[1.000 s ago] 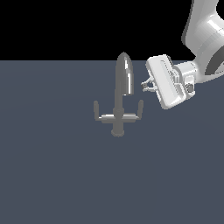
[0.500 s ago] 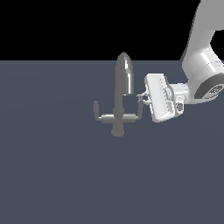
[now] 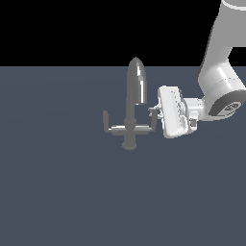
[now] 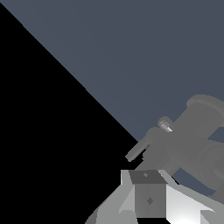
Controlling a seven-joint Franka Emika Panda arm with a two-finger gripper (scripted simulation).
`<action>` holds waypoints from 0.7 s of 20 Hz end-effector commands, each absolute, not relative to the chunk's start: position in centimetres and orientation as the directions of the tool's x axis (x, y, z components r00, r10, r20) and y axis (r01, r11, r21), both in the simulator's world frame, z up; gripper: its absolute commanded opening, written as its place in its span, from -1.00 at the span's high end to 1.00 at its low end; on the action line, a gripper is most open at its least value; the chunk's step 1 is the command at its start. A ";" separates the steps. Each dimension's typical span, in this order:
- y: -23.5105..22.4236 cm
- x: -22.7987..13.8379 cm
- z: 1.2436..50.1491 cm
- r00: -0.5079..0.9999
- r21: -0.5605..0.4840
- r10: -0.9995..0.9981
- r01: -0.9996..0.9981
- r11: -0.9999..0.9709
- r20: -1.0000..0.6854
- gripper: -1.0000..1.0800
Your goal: Turn on the faucet by rotating a designated handle.
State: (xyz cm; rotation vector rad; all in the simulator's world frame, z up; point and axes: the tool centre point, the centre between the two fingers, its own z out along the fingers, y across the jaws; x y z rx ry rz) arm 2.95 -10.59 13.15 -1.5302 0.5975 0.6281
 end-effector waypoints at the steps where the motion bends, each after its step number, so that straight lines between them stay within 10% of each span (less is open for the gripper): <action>1: -10.6 3.0 13.2 0.712 -0.711 0.000 -0.701 -0.049 -0.702 1.00; 14: -10.7 0.0 14.2 0.711 -0.711 0.000 -0.702 -0.049 -0.703 1.00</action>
